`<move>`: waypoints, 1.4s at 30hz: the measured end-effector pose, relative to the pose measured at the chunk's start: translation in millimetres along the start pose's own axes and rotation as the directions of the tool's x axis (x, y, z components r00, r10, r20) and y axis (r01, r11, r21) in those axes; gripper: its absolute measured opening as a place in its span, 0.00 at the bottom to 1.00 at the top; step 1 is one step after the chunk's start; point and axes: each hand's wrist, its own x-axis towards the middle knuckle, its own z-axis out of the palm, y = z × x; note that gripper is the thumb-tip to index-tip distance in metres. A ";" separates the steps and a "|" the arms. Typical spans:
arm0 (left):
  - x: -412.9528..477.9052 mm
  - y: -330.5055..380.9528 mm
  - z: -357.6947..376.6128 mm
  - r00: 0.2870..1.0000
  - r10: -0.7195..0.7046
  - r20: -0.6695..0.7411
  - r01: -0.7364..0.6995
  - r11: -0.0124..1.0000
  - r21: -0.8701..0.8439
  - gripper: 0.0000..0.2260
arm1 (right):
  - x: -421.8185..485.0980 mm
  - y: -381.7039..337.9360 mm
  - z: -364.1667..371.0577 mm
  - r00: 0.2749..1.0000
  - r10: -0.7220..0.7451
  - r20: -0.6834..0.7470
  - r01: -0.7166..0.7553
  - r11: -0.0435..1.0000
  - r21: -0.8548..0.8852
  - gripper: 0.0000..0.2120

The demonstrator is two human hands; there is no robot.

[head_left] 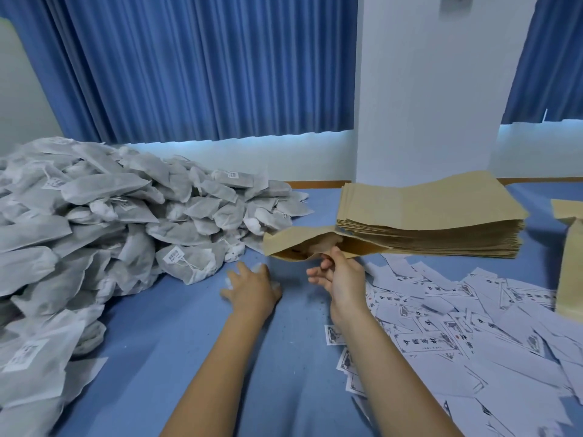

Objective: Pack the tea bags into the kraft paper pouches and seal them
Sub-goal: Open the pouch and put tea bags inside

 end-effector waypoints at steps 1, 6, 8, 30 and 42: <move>-4.4 3.9 -2.5 1.000 0.009 0.005 -0.009 0.999 0.039 0.13 | 0.2 -1.1 -0.6 1.000 -0.023 -0.002 0.023 1.000 -0.015 0.11; -50.2 5.8 -37.0 0.989 0.146 -0.013 -0.146 0.989 -0.034 0.09 | 2.1 0.2 0.0 0.999 -0.027 -0.023 0.025 0.997 -0.077 0.11; -69.2 12.6 -62.0 0.938 0.321 -0.132 -0.343 0.914 -0.215 0.03 | 0.2 3.3 0.4 0.999 0.006 -0.036 -0.008 0.999 -0.050 0.12; -16.5 84.8 -78.9 0.962 0.259 -0.088 -0.250 0.962 0.108 0.06 | -5.2 14.9 -2.2 0.990 0.090 0.107 -0.010 0.812 -0.583 0.18; 11.8 63.9 27.2 0.917 0.392 0.072 -0.343 0.870 -0.355 0.18 | 23.4 -44.0 -56.6 0.972 0.236 0.020 0.043 -0.091 -0.995 0.14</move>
